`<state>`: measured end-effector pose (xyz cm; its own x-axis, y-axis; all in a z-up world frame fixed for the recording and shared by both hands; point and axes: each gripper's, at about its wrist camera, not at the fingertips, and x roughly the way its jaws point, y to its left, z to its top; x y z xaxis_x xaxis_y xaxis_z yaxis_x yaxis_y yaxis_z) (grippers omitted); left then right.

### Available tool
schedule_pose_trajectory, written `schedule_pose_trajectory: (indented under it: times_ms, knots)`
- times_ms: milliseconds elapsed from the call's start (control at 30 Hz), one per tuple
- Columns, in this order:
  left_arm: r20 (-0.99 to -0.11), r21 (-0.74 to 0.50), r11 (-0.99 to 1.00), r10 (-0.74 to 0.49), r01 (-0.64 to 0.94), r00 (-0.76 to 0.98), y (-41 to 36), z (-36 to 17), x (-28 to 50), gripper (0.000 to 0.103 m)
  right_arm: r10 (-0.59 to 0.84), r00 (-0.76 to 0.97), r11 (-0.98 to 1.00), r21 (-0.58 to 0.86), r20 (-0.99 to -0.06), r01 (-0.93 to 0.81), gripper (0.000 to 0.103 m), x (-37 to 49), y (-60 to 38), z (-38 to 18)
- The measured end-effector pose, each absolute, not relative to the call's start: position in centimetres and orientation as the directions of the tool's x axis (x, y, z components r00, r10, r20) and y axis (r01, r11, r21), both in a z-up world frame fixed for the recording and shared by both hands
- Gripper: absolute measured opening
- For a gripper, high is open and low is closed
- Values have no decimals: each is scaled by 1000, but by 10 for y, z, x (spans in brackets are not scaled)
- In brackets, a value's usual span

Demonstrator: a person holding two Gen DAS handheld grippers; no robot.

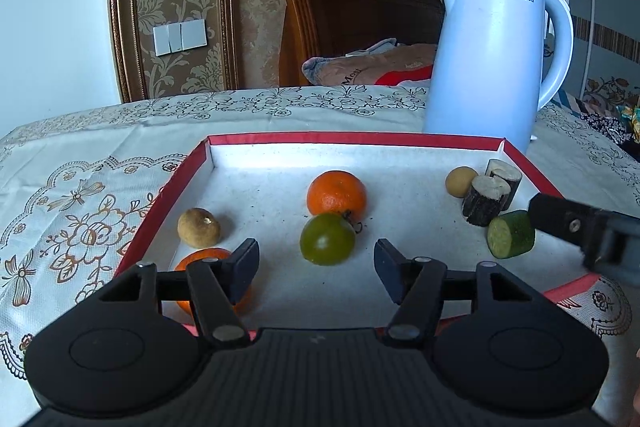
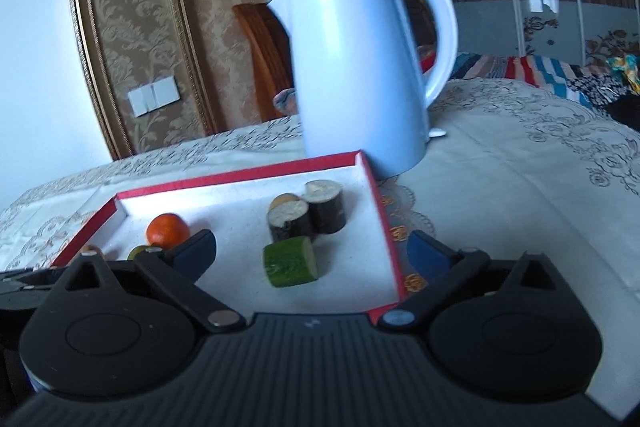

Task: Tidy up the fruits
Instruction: 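Lift both open tools out of the red tray, then grasp another green fruit with right tool while left tool approaches the dark cake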

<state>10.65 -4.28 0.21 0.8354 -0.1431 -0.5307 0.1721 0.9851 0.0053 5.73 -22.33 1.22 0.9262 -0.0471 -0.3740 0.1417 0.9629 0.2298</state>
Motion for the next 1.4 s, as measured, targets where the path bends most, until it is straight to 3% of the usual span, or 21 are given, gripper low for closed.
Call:
schedule_pose_trajectory:
  times_ms: [500,667,867,1233,1333,1400]
  knots:
    - [-514,-51,985,-165,163,842,-12,10,71,64,-27,920,944,292,-391,151,102,37,-237,7]
    - [-510,-73,989,-150,131,847,3,12,54,75,-6,913,937,317,-409,148,102,23,-243,4]
    - [-520,-139,986,-153,93,841,18,13,55,75,51,906,960,269,-421,71,102,-9,-232,1]
    - [-525,-147,984,-164,101,835,19,13,55,75,128,854,992,76,-505,-104,102,-35,-181,-4]
    - [-528,-155,982,-171,103,832,19,12,56,75,109,850,993,14,-516,-119,94,-34,-167,-4]
    - [-528,-158,982,-172,103,832,19,13,56,75,106,837,992,-5,-536,-128,77,-31,-163,-6]
